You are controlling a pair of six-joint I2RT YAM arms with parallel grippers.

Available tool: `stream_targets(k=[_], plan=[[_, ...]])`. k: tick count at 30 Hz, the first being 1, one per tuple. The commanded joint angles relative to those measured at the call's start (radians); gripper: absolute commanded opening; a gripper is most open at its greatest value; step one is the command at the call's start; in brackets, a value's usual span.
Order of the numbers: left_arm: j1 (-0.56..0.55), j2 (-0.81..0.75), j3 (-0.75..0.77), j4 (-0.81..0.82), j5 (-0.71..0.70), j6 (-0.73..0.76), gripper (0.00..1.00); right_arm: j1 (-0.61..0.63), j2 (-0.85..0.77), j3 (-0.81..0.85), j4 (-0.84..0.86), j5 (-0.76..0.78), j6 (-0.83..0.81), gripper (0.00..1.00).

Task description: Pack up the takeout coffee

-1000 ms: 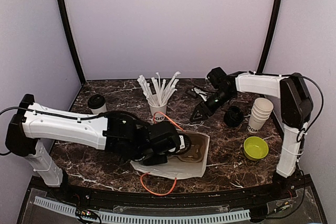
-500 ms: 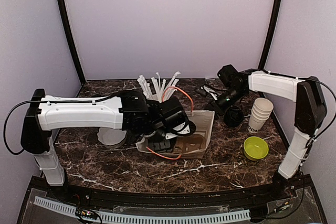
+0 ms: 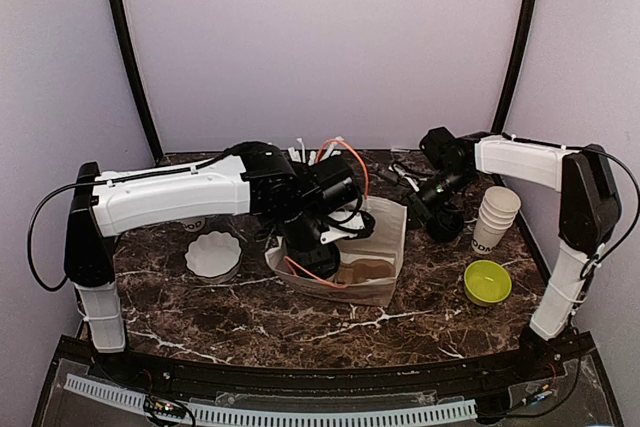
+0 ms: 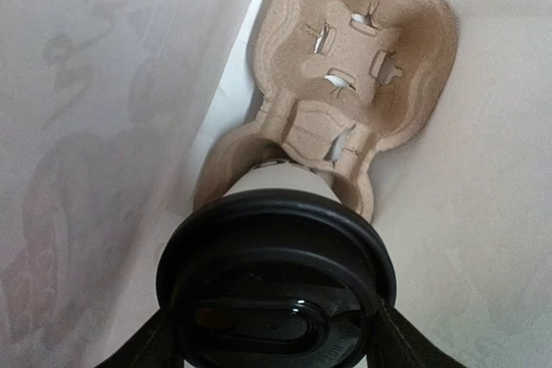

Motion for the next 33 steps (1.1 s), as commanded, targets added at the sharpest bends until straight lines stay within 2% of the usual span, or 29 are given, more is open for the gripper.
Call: stream_targets(k=[1, 11, 15, 21, 33], plan=[[0.018, -0.019, 0.014, -0.037, 0.266, -0.031, 0.4, -0.005, 0.023, 0.007, -0.014, -0.05, -0.017, 0.52], [0.051, -0.045, -0.003, -0.041, 0.405, -0.054, 0.38, -0.007, 0.053, 0.035, -0.028, -0.052, -0.018, 0.51], [0.057, -0.103, -0.041, -0.051, 0.4, -0.078, 0.38, -0.025, 0.052, 0.03, -0.002, -0.015, 0.006, 0.51], [0.052, -0.09, -0.053, -0.064, 0.37, -0.088, 0.34, -0.037, 0.05, 0.024, 0.012, 0.006, 0.017, 0.51], [-0.004, 0.059, 0.117, -0.023, 0.147, -0.044, 0.35, -0.082, 0.006, 0.022, -0.026, 0.036, -0.002, 0.51]])
